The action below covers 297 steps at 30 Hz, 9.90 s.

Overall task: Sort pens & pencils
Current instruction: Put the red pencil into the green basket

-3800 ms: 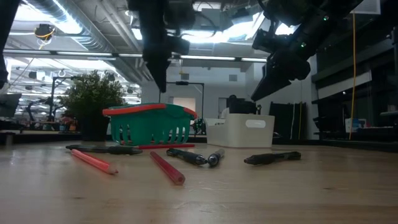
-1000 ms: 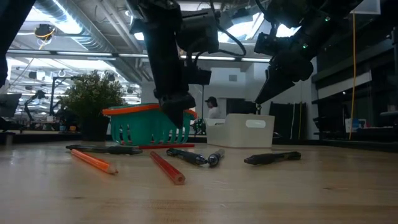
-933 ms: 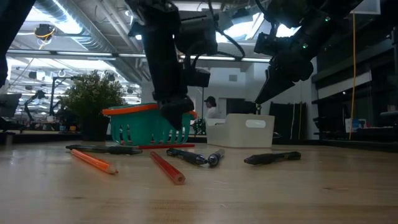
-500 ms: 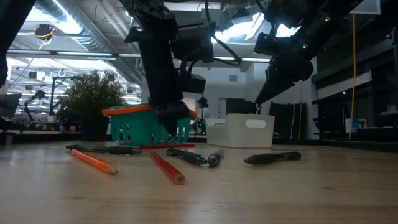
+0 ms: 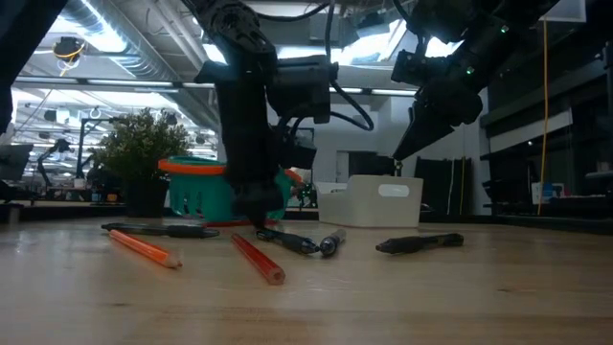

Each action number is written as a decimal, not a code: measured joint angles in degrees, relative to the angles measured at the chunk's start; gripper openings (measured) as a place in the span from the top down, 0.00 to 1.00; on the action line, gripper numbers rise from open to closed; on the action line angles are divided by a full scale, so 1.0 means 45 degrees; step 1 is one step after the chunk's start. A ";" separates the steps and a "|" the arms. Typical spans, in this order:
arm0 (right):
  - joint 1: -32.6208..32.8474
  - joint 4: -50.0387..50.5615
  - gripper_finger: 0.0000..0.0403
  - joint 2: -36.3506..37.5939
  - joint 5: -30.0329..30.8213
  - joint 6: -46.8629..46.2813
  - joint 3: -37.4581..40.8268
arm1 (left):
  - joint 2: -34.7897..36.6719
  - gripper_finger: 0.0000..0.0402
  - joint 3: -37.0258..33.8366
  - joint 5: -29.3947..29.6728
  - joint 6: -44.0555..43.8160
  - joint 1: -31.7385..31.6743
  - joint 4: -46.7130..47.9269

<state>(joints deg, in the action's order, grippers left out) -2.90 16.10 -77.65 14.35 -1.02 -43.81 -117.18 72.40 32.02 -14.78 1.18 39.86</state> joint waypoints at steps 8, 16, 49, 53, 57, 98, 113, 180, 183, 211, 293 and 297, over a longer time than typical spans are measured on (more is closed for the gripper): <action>0.0000 0.0003 0.66 0.0000 0.0004 0.0000 0.0000 | 0.0216 1.00 0.0545 0.0750 0.0711 0.0495 0.0499; 0.0005 0.0008 0.66 0.0000 0.0002 0.0000 0.0000 | 0.0591 1.00 0.0565 0.2116 0.0742 0.0604 0.1347; 0.0024 -0.0680 0.66 0.0000 -0.0448 0.0374 0.0000 | 0.1984 1.00 0.0566 0.2786 -0.4330 0.2755 0.5829; 0.0024 -0.0677 0.66 0.0000 -0.0448 0.0367 0.0000 | 0.1989 1.00 0.0569 0.2607 -0.5047 0.2750 0.6730; 0.0024 -0.0670 0.66 0.0000 -0.0462 0.0355 0.0000 | 0.1998 1.00 0.0540 0.2262 -0.5355 0.2514 0.7280; 0.0029 -0.0386 0.66 0.0000 -0.0538 0.0270 0.0000 | 0.2281 1.00 -0.1023 0.2346 -0.4245 0.1445 0.4793; 0.0034 -0.0379 0.66 0.0000 -0.0550 0.0267 0.0000 | 0.2281 1.00 -0.2139 0.1937 -0.3382 0.1116 0.2893; -0.0021 -0.3721 0.66 -0.3794 -0.2556 0.1647 -0.3066 | 1.1112 0.95 -0.9050 -0.0021 0.0682 0.2011 -0.6468; -0.0203 -0.2559 0.66 -0.4876 -0.2564 0.1677 -0.4389 | 1.1096 0.88 -0.9128 -0.0036 0.0680 0.1718 -0.6499; -0.1656 0.0284 0.66 -0.7654 -0.3614 -0.0430 -0.7771 | 1.1121 0.76 -0.9145 -0.0288 0.2412 0.0740 -0.4809; -0.1903 0.1166 0.97 -1.0137 -0.5705 -0.0058 -0.7834 | 1.1121 0.77 -0.9145 -0.0322 0.2406 0.0743 -0.4371; -0.1650 0.1637 0.97 -1.0137 -0.6679 -0.0029 -0.7834 | 1.1121 0.77 -0.9145 -0.0322 0.2412 0.0744 -0.4371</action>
<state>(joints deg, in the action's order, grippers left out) -10.32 23.46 -123.26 -15.70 -1.15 -79.07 -67.13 31.24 30.57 -3.92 4.53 20.18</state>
